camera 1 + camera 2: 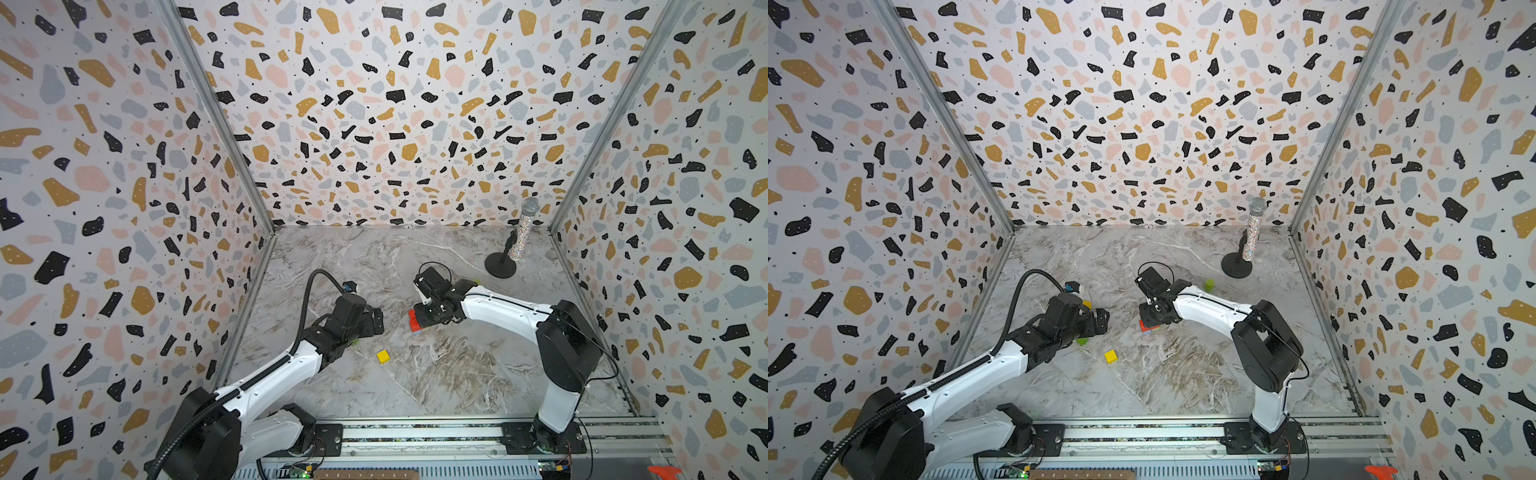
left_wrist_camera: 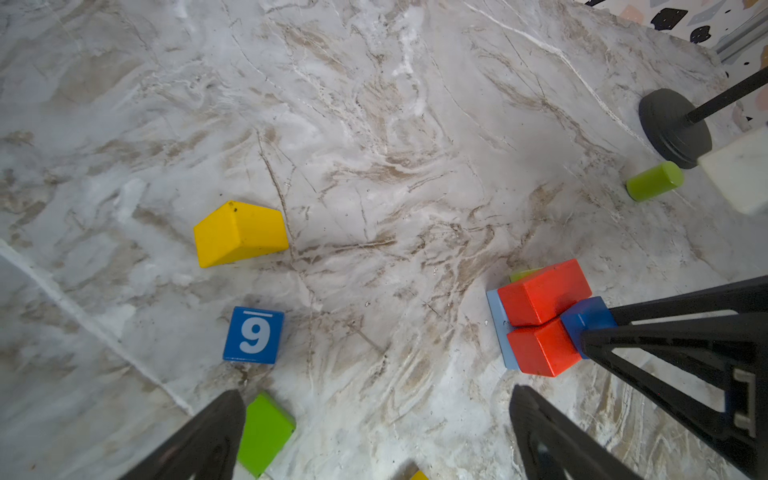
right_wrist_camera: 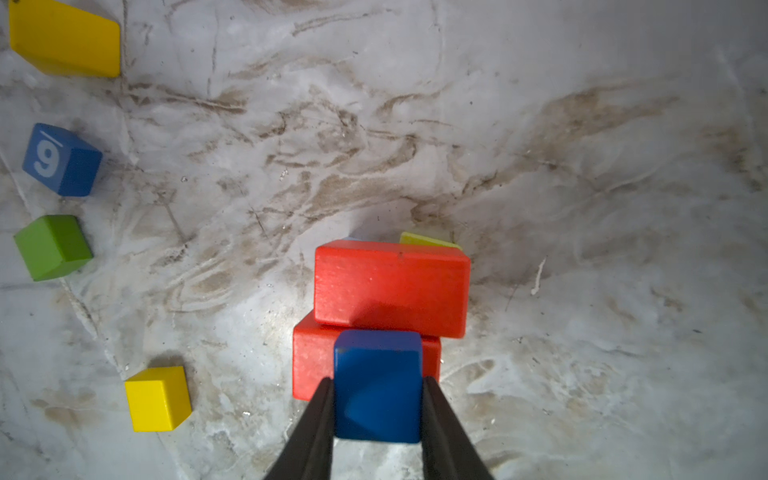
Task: Build the wood block tower
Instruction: 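Lower the blue cube onto the top red block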
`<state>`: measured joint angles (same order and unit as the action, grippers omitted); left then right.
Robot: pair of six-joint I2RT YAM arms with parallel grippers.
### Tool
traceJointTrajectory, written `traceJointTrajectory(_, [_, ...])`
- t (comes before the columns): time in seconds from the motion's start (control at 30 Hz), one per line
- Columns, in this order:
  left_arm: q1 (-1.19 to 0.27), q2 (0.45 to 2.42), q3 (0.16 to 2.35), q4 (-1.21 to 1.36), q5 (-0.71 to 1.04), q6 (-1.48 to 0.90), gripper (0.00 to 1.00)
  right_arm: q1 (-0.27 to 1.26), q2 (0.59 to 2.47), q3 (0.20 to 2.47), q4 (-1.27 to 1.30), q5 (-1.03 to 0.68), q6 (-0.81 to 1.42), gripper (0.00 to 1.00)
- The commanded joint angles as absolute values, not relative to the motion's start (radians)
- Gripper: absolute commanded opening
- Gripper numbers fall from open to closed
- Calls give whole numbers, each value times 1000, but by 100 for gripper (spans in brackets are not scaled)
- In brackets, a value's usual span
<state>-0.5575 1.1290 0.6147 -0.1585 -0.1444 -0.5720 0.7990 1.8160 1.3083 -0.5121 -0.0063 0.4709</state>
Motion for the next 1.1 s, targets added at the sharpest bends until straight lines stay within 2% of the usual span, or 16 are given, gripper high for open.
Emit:
traceJointTrajectory(0.0, [-561, 1107, 606, -141, -171, -568, 100, 806, 1817, 1358, -522, 6, 474, 31])
traceJointTrajectory(0.67, [-561, 1121, 606, -142, -184, -566, 100, 813, 1847, 1376, -528, 11, 464, 32])
traceJointTrajectory(1.07, [-560, 1121, 613, -150, -186, -567, 100, 815, 1850, 1385, -534, 19, 453, 40])
